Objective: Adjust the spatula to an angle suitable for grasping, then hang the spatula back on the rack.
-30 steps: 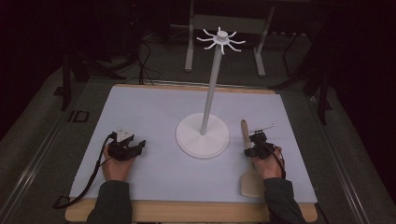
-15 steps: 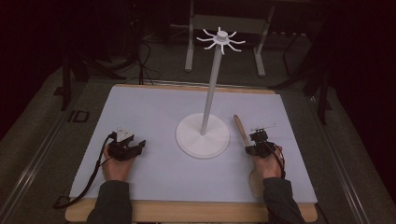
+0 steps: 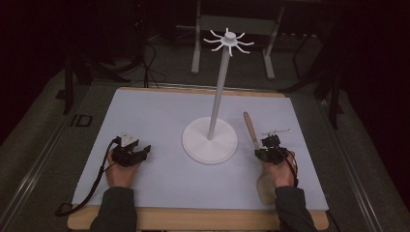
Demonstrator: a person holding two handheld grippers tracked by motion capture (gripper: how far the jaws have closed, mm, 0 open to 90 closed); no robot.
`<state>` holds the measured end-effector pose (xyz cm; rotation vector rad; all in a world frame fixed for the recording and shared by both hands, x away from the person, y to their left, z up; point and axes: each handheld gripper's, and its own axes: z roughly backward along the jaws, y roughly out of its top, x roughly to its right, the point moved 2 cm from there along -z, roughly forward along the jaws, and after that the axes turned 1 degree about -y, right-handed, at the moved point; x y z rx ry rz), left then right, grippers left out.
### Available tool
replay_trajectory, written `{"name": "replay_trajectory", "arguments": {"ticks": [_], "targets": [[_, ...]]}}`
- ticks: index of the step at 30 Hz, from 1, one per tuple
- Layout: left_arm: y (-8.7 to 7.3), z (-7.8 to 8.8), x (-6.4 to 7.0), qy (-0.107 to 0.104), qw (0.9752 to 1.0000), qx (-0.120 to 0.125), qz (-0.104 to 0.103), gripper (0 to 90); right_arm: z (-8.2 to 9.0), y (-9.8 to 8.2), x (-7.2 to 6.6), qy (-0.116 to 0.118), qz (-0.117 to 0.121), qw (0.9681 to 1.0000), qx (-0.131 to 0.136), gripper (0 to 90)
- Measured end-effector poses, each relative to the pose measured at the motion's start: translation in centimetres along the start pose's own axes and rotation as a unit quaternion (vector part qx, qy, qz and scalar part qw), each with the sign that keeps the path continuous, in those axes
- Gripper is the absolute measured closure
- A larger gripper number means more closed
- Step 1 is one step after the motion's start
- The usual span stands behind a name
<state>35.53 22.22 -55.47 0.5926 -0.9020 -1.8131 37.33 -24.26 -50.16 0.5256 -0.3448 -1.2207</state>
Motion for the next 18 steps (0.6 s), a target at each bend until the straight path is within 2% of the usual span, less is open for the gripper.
{"name": "replay_trajectory", "arguments": {"ticks": [6,18], "targets": [[0.0,0.0,0.0,-0.001,1.0,-0.001,0.001,43.2,0.2,-0.2,-0.2,-0.002,0.008,0.9999,0.01,78.4],[0.0,-0.1,0.0,-0.001,1.0,-0.003,0.002,43.2,1.5,-0.7,-0.4,0.004,0.015,0.9986,0.05,78.3]]}}
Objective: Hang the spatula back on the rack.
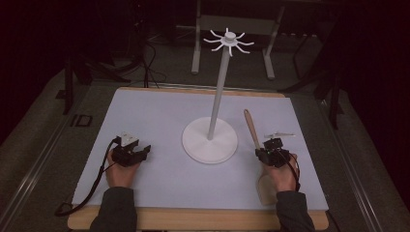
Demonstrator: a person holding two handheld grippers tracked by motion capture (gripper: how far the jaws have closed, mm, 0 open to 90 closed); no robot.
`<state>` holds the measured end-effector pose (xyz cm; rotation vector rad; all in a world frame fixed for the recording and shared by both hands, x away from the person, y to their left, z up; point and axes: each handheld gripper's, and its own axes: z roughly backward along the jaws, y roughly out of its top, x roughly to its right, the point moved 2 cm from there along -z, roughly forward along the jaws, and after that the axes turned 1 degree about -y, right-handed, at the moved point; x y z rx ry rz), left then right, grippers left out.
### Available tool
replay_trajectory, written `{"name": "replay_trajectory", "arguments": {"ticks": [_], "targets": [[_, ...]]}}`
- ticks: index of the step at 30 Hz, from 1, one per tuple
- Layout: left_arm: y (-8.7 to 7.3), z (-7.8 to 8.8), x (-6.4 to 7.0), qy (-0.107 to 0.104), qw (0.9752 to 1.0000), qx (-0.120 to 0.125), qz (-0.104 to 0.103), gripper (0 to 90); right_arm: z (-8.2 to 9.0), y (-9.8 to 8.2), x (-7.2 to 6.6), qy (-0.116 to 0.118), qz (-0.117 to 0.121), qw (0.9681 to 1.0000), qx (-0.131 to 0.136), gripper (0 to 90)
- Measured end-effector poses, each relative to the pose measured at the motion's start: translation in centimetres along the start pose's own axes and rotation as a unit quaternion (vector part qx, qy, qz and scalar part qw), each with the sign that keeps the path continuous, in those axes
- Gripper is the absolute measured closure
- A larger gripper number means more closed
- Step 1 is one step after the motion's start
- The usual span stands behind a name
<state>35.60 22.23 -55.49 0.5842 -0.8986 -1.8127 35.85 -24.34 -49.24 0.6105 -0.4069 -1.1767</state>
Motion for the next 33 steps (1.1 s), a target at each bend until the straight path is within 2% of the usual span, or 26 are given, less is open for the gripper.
{"name": "replay_trajectory", "arguments": {"ticks": [16,18,33], "targets": [[0.0,0.0,0.1,0.003,1.0,0.001,-0.004,43.2,1.4,-0.3,0.3,0.003,-0.005,0.9995,0.03,78.4],[0.0,0.1,0.1,0.004,1.0,0.001,-0.006,43.2,1.9,-0.4,0.3,0.004,-0.004,0.9991,0.042,78.4],[0.0,0.1,0.1,0.004,1.0,0.001,-0.006,43.1,3.3,-0.7,0.6,0.009,-0.002,0.9962,0.086,78.4]]}}
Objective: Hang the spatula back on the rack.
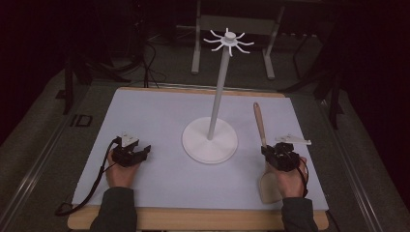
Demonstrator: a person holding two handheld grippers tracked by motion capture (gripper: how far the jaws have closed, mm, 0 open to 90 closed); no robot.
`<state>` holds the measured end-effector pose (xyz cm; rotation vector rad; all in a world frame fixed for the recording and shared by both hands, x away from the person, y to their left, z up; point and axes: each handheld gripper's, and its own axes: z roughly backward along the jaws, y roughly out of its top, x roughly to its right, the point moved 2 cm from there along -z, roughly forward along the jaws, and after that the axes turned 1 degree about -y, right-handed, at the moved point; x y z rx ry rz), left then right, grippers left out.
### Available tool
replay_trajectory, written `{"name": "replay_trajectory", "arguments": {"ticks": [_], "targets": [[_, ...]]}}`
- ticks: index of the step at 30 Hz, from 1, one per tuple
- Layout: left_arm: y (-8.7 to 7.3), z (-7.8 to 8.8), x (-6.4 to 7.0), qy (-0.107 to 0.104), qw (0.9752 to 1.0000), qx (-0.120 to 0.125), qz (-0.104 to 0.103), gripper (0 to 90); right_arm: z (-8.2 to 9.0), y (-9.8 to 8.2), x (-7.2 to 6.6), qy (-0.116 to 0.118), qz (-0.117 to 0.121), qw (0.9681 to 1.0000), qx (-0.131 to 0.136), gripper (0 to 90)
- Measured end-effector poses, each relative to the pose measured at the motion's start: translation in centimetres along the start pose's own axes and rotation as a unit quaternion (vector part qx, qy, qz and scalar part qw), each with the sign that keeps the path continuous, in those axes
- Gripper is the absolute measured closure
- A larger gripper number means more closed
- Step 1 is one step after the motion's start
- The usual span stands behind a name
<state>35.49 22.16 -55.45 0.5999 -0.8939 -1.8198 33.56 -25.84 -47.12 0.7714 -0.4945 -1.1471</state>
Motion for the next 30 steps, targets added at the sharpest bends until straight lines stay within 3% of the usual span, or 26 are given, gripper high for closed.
{"name": "replay_trajectory", "arguments": {"ticks": [30], "targets": [[0.0,0.0,0.0,0.0,1.0,0.0,0.001,42.7,2.8,1.7,0.3,0.02,-0.005,0.9972,0.072,78.4]]}}
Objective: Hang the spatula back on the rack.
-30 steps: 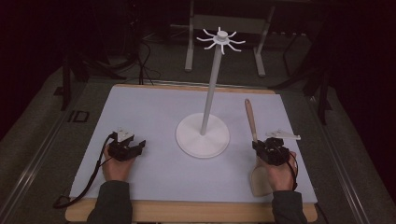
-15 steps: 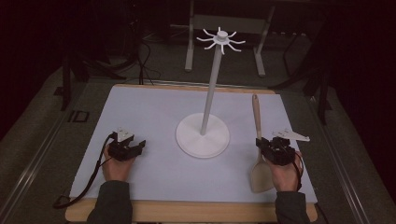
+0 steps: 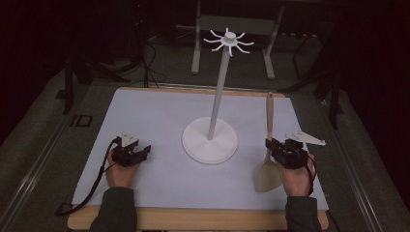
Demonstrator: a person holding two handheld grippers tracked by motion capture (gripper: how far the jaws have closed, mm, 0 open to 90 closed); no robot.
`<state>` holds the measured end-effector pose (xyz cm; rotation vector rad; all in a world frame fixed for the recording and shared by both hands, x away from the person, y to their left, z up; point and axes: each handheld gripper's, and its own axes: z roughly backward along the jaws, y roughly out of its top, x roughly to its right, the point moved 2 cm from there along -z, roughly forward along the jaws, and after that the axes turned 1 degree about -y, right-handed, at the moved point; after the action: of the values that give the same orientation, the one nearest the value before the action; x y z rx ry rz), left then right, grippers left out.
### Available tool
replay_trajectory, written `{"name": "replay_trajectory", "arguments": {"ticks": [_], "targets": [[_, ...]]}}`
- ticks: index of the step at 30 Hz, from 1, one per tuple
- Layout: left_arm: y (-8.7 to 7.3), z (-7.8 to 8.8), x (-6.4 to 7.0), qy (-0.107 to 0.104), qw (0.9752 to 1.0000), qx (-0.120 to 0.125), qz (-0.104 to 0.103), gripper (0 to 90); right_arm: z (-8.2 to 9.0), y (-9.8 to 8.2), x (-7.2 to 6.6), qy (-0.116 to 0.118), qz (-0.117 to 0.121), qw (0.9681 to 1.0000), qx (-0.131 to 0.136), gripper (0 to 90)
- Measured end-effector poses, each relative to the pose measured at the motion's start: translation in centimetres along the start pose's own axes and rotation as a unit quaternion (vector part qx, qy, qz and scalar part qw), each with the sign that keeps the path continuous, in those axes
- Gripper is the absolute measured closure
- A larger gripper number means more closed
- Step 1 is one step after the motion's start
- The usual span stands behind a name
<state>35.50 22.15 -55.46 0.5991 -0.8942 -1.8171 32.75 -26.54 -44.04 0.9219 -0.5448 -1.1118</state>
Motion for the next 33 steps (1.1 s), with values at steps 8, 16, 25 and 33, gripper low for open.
{"name": "replay_trajectory", "arguments": {"ticks": [8,16,25,33], "targets": [[0.0,0.0,0.0,0.0,1.0,0.0,0.0,42.7,0.3,0.6,-0.2,0.003,0.003,0.9999,0.013,78.4],[0.0,0.0,0.0,0.0,1.0,0.0,0.0,42.6,0.5,1.2,-0.4,0.006,0.008,0.9996,0.025,78.4],[0.0,0.0,0.0,0.0,1.0,0.0,0.0,42.5,0.7,2.0,-0.6,0.007,0.015,0.9993,0.034,78.4],[0.0,0.0,0.0,-0.001,1.0,0.001,0.001,42.6,1.0,2.6,-0.8,0.01,0.019,0.9989,0.041,78.3]]}}
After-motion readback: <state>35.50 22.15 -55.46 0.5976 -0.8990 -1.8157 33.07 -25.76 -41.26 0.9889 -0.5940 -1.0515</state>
